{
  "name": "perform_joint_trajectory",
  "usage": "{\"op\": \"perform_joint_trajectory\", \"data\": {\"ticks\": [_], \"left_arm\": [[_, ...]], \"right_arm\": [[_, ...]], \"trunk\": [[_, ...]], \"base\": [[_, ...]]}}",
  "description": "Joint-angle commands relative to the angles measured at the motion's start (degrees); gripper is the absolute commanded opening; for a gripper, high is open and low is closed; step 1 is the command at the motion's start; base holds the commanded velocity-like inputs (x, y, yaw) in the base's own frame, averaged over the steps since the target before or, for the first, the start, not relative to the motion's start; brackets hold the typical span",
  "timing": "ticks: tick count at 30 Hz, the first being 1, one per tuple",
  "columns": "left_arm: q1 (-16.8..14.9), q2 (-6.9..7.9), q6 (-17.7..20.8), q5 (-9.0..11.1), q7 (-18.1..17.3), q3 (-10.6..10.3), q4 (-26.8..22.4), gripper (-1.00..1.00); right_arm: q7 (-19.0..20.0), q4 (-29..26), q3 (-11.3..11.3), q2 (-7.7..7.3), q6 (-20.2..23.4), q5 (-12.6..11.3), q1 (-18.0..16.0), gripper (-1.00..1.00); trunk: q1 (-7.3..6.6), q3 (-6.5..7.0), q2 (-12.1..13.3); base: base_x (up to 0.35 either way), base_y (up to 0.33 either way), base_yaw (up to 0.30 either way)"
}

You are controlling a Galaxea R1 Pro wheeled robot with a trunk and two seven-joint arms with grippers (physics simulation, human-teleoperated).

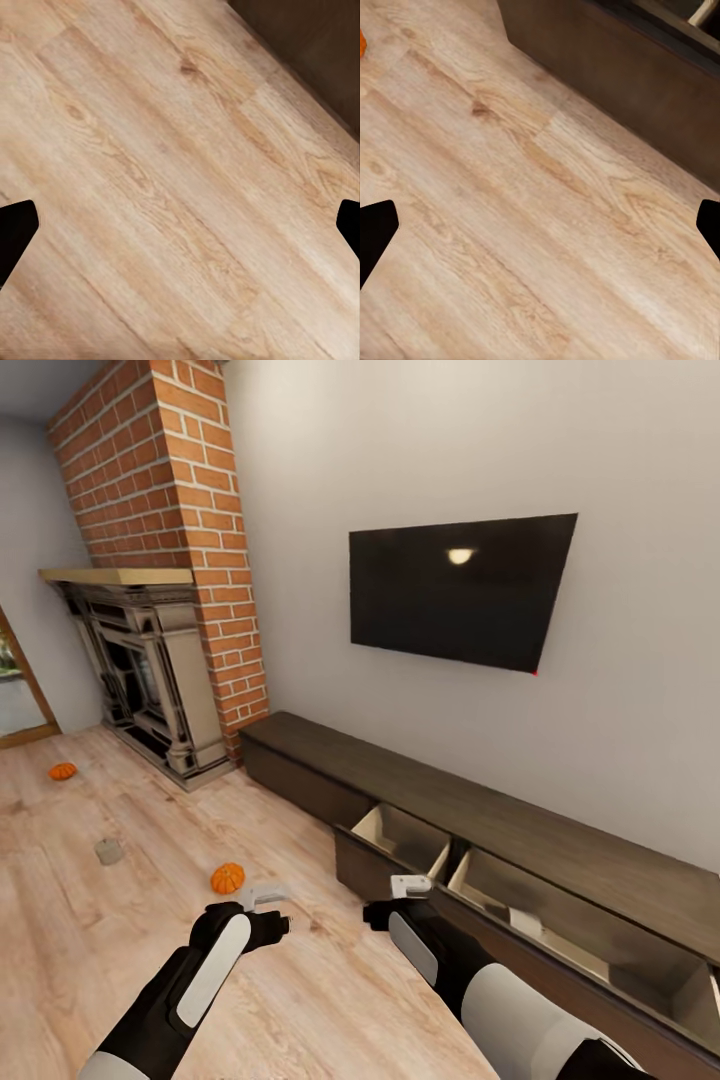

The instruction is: Place each of the two pumpkins and all three candles from the living room inside a cabinet in the living room (use any cabinet), then make sure every cabinet is closed, and position the cauldron so it is next to a table in the living room.

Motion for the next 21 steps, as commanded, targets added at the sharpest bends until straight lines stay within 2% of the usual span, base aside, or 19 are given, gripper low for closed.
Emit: {"op": "perform_joint_trajectory", "data": {"ticks": [1, 14, 21], "left_arm": [[-0.05, 0.07, 0.04, 0.57, 0.59, -0.17, -0.07, 1.0], [-0.13, 0.09, 0.07, 0.66, 0.58, -0.1, -0.07, 1.0], [-0.13, 0.1, 0.06, 0.66, 0.52, -0.1, -0.07, 1.0]], "right_arm": [[-0.45, -0.06, 0.23, 0.0, 0.15, -0.39, -0.06, 1.0], [-0.44, -0.09, 0.4, 0.0, 0.06, -0.39, -0.06, 1.0], [-0.44, -0.09, 0.41, 0.0, 0.06, -0.39, -0.06, 1.0]], "trunk": [[0.0, -0.03, -0.04], [0.0, 0.35, -0.04], [0.0, 0.56, -0.04]], "base": [[0.0, 0.0, 0.267], [0.001, 0.0, 0.259], [0.09, 0.027, 0.243]]}}
